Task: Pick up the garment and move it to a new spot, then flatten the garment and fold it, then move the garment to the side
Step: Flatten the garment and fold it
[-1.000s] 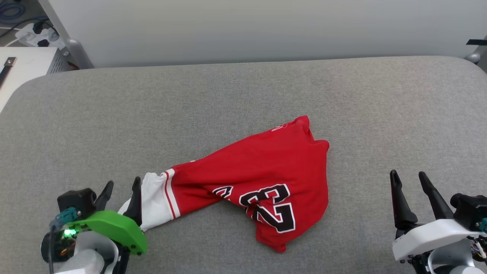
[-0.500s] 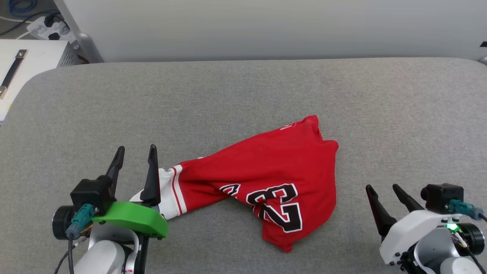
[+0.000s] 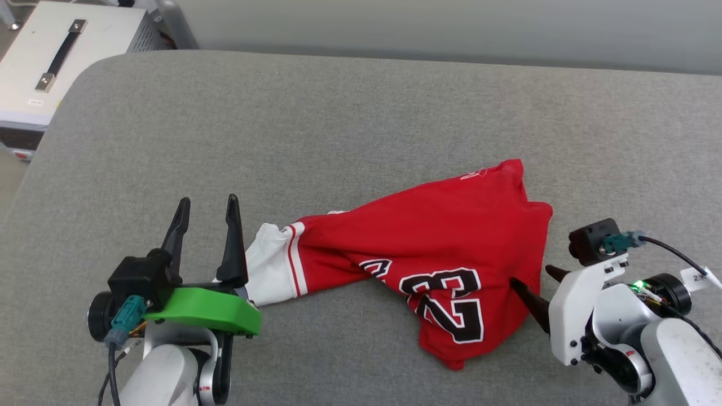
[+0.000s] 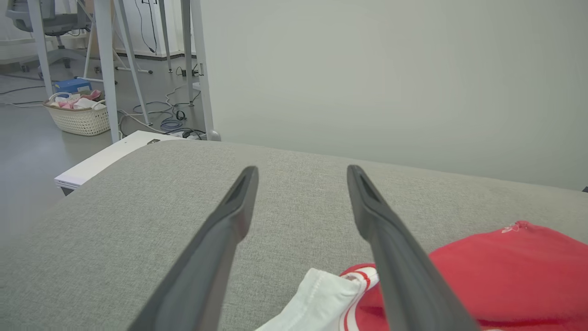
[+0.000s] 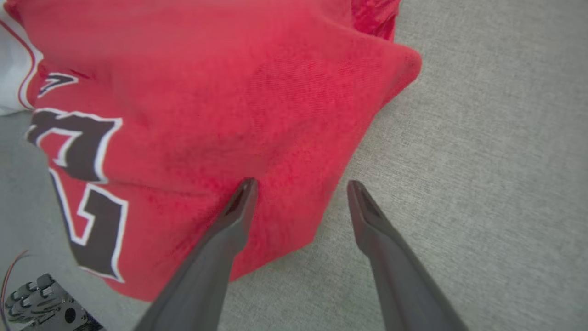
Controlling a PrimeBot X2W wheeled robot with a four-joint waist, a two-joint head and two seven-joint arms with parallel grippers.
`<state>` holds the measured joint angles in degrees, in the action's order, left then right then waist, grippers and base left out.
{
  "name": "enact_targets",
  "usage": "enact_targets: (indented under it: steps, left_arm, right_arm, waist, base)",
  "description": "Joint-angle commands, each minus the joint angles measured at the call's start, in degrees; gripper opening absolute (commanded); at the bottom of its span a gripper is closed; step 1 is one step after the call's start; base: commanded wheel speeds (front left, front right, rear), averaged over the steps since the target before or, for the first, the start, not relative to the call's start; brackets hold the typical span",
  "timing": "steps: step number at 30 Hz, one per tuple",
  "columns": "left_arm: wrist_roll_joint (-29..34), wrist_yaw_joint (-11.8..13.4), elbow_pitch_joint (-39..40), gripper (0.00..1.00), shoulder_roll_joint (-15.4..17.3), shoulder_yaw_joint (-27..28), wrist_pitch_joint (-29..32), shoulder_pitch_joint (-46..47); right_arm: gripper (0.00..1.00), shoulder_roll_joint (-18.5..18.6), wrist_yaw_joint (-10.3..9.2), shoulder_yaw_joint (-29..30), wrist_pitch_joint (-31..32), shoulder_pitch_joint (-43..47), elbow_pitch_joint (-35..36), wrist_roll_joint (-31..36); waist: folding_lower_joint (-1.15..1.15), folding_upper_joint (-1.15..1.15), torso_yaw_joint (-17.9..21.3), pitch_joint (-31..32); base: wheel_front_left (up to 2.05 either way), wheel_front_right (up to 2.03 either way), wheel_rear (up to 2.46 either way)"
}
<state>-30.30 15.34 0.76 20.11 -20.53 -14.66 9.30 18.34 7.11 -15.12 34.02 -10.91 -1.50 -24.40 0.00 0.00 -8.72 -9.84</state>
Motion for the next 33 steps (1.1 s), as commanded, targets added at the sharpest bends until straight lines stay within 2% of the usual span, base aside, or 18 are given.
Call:
enact_targets:
  steps: [1,7,12,13,14,15,21,27,33]
  left_arm:
    - [0.9,-0.6,0.0,1.00,-0.9,0.7,-0.3,0.9]
    - [3.3,-3.0,-0.6,1.00,-4.1,3.0,-0.3,1.7]
    - [5.0,-4.7,-1.6,1.00,-6.2,4.7,-0.3,1.3]
    - [5.2,-5.0,-1.8,1.00,-6.6,4.9,-0.3,1.2]
    - [5.4,-5.4,-2.0,1.00,-7.0,5.2,-0.3,1.1]
    - [5.7,-5.6,-2.3,1.00,-7.3,5.5,-0.3,1.0]
    - [7.2,-7.1,-2.9,1.00,-8.7,7.2,-0.3,0.4]
    - [8.4,-8.3,-3.4,1.00,-9.6,8.5,-0.3,0.3]
    - [8.9,-9.3,-3.8,1.00,-10.6,9.2,-0.3,0.8]
  right_arm:
    - [1.00,0.7,0.37,-1.3,0.8,-1.7,-1.3,-1.0]
    - [1.00,3.2,0.37,-6.4,2.5,-5.6,-7.7,-3.0]
    - [1.00,4.6,0.37,-9.9,7.6,-6.1,-13.7,-5.1]
    - [0.76,4.8,0.37,-10.4,8.5,-6.1,-14.4,-5.4]
    - [0.31,4.9,0.37,-10.8,9.5,-6.0,-15.1,-6.1]
    - [0.01,4.9,0.37,-11.0,10.2,-6.0,-15.4,-6.7]
    - [0.00,6.4,0.37,-9.6,9.1,-10.3,-13.3,-7.1]
    - [0.00,8.1,0.37,-7.8,7.6,-19.3,-9.4,-4.3]
    - [0.00,8.9,0.37,-7.2,7.7,-28.5,-9.4,-3.2]
  waist:
    - [0.00,0.00,-2.0,-2.1]
    - [0.00,0.00,-4.0,-4.5]
    - [0.00,0.00,-4.8,-5.0]
    - [0.00,0.00,-4.9,-5.0]
    - [0.00,0.00,-5.1,-5.0]
    - [0.00,0.00,-5.1,-4.9]
    - [0.00,0.00,-4.8,-4.4]
    - [0.00,0.00,-4.1,-4.4]
    - [0.00,0.00,-3.9,-5.7]
  base:
    - [0.00,0.00,0.00]
    - [0.00,0.00,0.00]
    - [0.00,0.00,0.00]
    - [0.00,0.00,0.00]
    - [0.00,0.00,0.00]
    - [0.00,0.00,0.00]
    - [0.00,0.00,0.00]
    - [0.00,0.00,0.00]
    - [0.00,0.00,0.00]
